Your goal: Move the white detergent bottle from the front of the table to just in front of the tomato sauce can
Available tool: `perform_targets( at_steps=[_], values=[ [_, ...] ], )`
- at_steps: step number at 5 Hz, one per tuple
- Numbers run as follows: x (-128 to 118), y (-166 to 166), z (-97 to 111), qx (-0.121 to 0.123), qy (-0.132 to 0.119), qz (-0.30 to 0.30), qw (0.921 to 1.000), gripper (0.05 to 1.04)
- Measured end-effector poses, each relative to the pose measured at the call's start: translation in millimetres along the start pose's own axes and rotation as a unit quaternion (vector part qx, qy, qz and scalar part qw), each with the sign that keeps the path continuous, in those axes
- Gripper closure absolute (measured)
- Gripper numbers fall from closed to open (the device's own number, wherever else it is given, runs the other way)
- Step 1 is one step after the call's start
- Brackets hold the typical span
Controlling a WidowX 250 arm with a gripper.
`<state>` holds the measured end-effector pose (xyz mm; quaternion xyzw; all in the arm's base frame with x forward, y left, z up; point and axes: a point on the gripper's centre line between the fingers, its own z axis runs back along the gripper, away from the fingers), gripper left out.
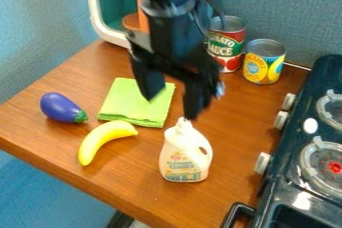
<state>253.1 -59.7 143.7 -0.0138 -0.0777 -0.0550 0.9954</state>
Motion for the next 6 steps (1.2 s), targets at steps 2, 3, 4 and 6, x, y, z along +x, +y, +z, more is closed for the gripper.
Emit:
perform_targets(
  at_steps=[2,3,4,6],
  values=[
    [12.4,-8.9,-22.2,0.034,0.010,0.002,0.9994,0.082],
    [17.9,-9.8,-24.9,0.036,0.016,0.008,0.9992,0.082],
    [19.0,-10.6,-27.3,0.035,0.027,0.010,0.9990,0.082],
    [17.4,-5.4,-35.5,0.044,0.052,0.030,0.9972,0.082]
  ],
)
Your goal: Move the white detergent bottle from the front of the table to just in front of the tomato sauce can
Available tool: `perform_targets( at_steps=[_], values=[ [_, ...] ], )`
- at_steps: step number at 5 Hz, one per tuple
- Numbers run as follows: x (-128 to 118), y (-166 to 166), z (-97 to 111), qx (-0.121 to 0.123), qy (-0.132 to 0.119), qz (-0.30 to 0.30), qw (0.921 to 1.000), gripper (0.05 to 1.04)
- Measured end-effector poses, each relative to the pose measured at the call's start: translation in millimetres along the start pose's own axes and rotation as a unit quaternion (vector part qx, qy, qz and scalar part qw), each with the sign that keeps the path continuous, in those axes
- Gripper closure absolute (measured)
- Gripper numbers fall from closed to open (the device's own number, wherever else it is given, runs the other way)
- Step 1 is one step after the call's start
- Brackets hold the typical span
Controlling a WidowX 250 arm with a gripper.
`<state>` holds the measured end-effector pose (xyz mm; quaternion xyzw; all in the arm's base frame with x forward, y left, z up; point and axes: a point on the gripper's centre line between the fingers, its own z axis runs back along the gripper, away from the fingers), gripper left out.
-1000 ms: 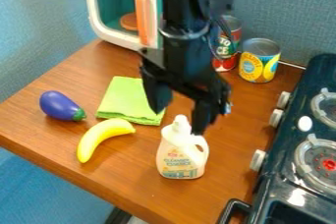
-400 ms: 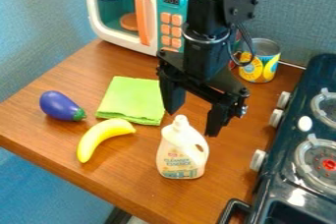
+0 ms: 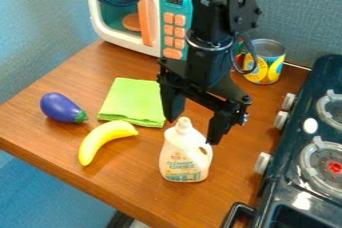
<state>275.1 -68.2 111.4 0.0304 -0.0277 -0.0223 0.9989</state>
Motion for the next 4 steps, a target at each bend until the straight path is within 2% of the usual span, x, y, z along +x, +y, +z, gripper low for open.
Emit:
perform_targets(
  at_steps=[3,4],
  values=[
    [3.7,15.0,-7.9,-0.008,0.011,0.025,0.9996,0.082],
    [3.1,14.5,-14.4,-0.007,0.022,0.021,0.9995,0.133]
  ],
)
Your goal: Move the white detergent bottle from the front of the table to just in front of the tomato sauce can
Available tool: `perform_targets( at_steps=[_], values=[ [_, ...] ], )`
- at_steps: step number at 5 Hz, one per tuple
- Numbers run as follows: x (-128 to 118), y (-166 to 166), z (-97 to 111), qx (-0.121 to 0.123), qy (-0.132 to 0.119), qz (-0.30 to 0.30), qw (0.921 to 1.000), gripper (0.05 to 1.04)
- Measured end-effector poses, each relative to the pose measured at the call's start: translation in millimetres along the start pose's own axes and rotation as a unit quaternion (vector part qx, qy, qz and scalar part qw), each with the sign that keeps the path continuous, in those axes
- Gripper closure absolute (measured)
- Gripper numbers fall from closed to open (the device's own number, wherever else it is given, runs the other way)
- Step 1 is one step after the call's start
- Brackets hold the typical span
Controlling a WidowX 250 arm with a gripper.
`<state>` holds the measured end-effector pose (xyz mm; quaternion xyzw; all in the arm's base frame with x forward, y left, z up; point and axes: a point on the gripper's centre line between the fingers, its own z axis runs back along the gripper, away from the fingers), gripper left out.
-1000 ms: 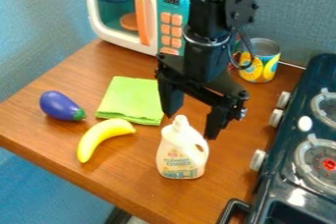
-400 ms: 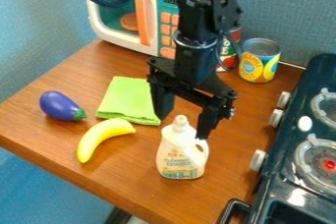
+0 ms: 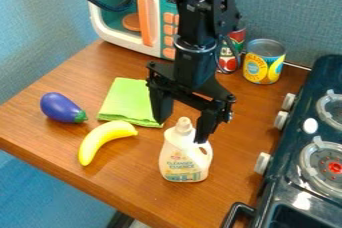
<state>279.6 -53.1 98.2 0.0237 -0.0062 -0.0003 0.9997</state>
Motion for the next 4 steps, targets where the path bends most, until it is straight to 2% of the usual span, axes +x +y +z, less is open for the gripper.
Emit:
perform_targets(
  at_steps=[2,3,4],
  values=[
    [0.8,-0.4,0.1,-0.002,-0.004,0.006,1.0000,0.703],
    [-2.1,-0.9,0.5,-0.003,0.005,0.007,1.0000,0.785],
    [-6.4,7.6,7.8,-0.008,0.013,0.014,0.9998,0.822]
  ],
)
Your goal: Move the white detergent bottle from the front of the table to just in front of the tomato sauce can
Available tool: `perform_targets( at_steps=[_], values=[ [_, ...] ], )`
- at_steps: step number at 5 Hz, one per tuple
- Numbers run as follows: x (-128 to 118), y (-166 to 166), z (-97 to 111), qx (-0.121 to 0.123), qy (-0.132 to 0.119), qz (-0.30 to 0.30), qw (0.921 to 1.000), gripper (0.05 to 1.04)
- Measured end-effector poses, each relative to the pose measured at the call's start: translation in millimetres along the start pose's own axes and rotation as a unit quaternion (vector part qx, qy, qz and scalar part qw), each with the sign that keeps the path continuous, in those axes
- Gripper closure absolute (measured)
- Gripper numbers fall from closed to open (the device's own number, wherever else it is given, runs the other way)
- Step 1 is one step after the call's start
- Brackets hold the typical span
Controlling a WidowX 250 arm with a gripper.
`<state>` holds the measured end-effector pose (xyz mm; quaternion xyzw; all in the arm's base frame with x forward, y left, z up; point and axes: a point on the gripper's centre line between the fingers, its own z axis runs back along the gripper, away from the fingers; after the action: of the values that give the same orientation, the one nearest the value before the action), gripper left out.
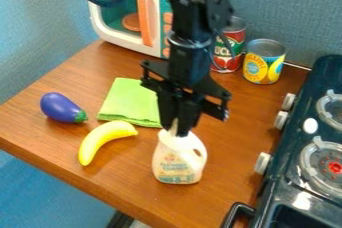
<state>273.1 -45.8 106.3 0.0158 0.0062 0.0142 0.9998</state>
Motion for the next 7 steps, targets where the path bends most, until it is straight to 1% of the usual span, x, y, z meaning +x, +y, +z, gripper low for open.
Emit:
perform_targets(
  at_steps=[1,2,3,4,5,6,7],
  values=[
    [8.6,8.3,33.4,0.001,-0.037,-0.003,0.9993,0.823],
    [30.8,19.4,63.7,0.002,-0.070,-0.015,0.9975,0.823],
    [59.3,19.1,61.8,-0.003,-0.065,-0.051,0.9966,0.823],
    [93.1,14.6,48.2,-0.024,-0.055,-0.113,0.9918,0.823],
    [117.5,12.9,39.0,-0.023,-0.060,-0.159,0.9851,0.823],
    [136.9,12.4,26.4,-0.014,-0.060,-0.198,0.9783,0.823],
    [142.5,13.0,14.2,-0.004,-0.056,-0.215,0.9751,0.823]
  ],
)
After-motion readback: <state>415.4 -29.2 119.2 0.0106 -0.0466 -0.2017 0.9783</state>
